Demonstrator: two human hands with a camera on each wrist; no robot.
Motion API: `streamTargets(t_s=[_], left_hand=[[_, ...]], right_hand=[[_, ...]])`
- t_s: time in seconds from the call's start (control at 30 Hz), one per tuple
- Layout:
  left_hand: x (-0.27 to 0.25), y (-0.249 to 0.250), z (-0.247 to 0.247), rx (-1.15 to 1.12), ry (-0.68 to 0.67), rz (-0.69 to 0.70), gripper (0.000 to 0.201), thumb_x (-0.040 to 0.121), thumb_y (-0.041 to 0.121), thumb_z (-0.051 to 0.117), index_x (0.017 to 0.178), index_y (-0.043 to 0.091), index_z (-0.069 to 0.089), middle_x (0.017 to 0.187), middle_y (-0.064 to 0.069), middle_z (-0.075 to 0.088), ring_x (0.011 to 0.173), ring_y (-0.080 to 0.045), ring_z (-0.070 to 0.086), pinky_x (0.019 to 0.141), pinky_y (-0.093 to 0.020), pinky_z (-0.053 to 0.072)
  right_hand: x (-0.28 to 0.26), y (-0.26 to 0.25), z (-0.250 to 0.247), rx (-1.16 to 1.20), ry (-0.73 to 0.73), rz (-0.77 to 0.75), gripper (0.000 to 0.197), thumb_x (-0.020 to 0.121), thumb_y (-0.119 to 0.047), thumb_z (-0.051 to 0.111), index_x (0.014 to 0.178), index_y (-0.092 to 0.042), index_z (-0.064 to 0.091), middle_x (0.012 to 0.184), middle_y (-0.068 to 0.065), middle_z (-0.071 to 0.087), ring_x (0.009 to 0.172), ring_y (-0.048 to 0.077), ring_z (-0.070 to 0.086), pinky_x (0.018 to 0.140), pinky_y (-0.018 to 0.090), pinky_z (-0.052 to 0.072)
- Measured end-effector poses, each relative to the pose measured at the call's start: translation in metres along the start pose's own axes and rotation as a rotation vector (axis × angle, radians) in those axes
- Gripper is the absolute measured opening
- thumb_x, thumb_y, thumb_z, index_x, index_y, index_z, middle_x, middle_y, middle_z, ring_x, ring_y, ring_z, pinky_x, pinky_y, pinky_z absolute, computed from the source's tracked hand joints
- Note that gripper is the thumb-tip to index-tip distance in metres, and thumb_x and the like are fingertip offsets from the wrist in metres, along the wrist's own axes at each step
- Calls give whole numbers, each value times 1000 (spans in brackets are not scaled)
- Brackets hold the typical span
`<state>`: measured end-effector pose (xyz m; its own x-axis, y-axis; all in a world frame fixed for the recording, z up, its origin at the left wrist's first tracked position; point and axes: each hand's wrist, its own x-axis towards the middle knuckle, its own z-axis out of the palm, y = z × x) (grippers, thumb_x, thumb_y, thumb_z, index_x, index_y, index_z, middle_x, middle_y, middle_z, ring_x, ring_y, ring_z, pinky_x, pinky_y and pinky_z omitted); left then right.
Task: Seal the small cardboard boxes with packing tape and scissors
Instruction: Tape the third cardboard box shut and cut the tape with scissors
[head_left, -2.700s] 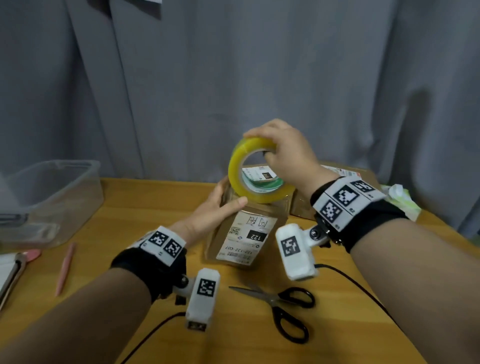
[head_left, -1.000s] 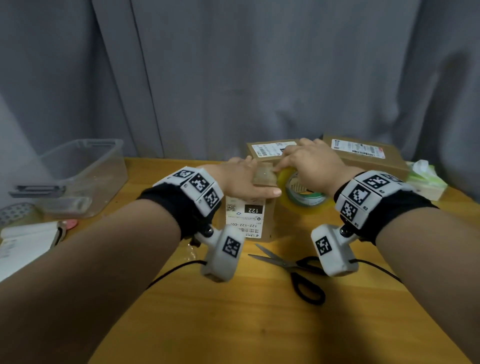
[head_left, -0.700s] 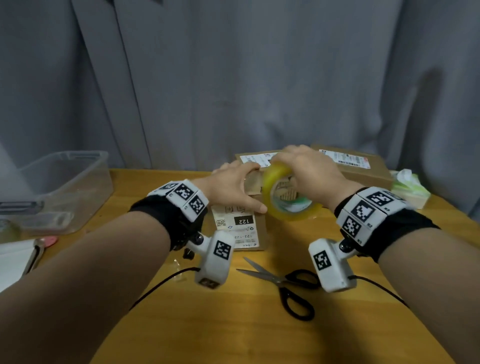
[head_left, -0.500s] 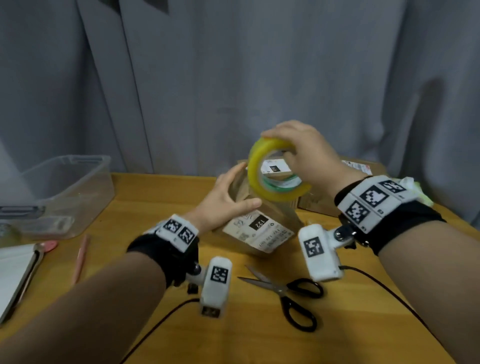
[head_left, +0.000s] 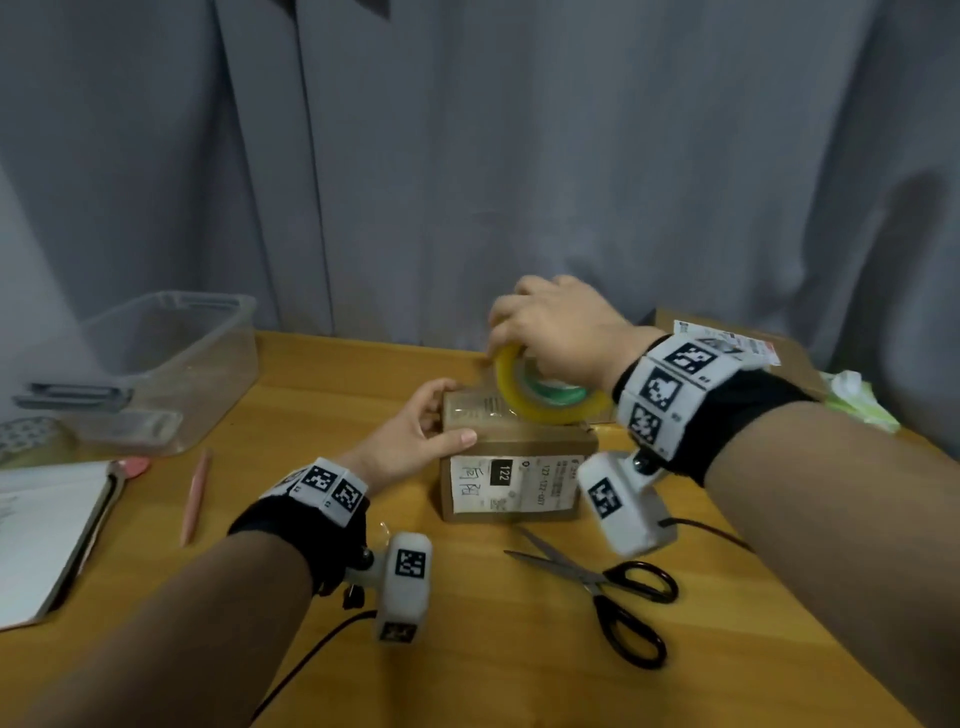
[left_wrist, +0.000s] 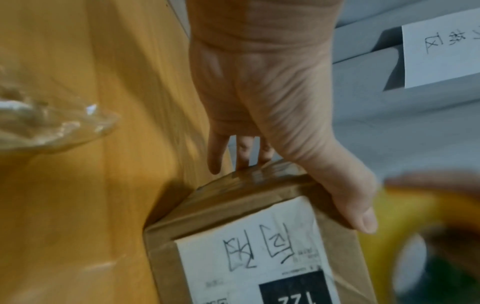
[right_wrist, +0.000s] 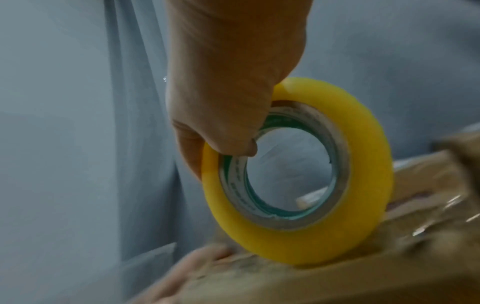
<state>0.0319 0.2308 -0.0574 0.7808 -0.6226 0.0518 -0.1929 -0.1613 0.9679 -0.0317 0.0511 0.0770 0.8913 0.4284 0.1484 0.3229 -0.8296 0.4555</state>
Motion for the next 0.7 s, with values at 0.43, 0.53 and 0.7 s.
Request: streamTargets(t_s=[0.43,0.53,0.7], left_hand=[[-5,34,10,926,38,214,63,92,47,50,146,19,34,158,0,15,146,-17,9,118,-32,6],[-3,39,26,1112,-36,238,59,97,43,37,147,11,30,156,-6,24,144,-16,19,118,-27,13],[-5,34,30,1254,-43,191,77,91,66,26,151,19,18,158,-1,18,144,-19,18,115,-36,21]], right_hand=[[-18,-15,10,-389,-185,-20,24,96,-20,47,108,-29,66,109,-10,60,112,20,43,89,41,32],[-17,-17,11,-383,-155,-43,24,96,-19,48,110,-28,65,111,-8,59,112,21,44,89,40,32],[-28,7,11,-133,-28,170,42,95,-15,43,135,-30,47,136,6,45,123,27,44,99,40,32]])
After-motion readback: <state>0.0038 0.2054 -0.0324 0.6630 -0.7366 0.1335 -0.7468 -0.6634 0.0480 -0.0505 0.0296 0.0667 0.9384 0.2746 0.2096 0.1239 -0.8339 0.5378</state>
